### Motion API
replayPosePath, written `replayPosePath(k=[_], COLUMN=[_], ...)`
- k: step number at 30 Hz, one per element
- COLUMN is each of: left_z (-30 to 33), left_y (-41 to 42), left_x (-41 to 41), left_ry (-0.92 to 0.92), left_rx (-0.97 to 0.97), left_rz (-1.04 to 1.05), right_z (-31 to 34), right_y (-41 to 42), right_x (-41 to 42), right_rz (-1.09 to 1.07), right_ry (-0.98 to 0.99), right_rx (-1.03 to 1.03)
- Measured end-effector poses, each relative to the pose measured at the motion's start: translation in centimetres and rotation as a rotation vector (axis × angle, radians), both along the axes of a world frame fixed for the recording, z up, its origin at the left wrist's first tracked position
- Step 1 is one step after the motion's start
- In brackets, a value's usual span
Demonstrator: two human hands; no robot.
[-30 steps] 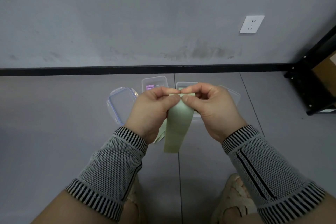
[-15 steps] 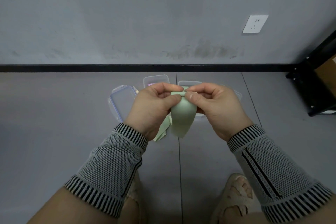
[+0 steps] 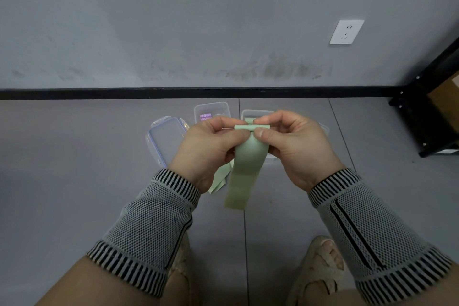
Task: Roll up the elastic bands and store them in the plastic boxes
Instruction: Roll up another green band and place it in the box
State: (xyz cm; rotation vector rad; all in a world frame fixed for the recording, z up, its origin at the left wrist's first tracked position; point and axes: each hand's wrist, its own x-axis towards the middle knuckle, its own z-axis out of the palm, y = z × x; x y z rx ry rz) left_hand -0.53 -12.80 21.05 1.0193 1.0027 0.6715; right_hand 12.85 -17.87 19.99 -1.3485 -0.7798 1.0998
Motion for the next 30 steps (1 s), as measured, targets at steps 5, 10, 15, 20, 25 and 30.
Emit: replayPosePath(k=[5,10,15,20,25,30], left_z=[0.09,0.12,0.26,0.35,0.33,0.37], left_y=[-0.08,0.12,0.29,0.17,0.18,0.35], left_x=[0.13,0.00,-0.20,-0.17,-0.07,-0.29], left_ry=[-0.004,-0.005,-0.029,-0.046,0.011,0.038], left_rx=[0.041,0.063,0.065,0.046,-0.003,0.005], left_rz=[0.032,0.058,0.058,0.045,0.037,0.016], right_z=[-0.04,-0.29,0.00,0.14,0.25,0.28], right_y=[-0.03,-0.06,-0.15,-0.21,-0.14,-0.15], right_x=[-0.01,-0.07,-0.14,-0.15,0.01,0.01], right_rz=[0.004,-0.007,0.018,0.006,-0.007,-0.022], right_ry=[-0.003,-0.023,-0.009,-0.028,-0.031,-0.064], right_rx=[-0.001,-0.053,-0.036,-0.005,0.017,0.019])
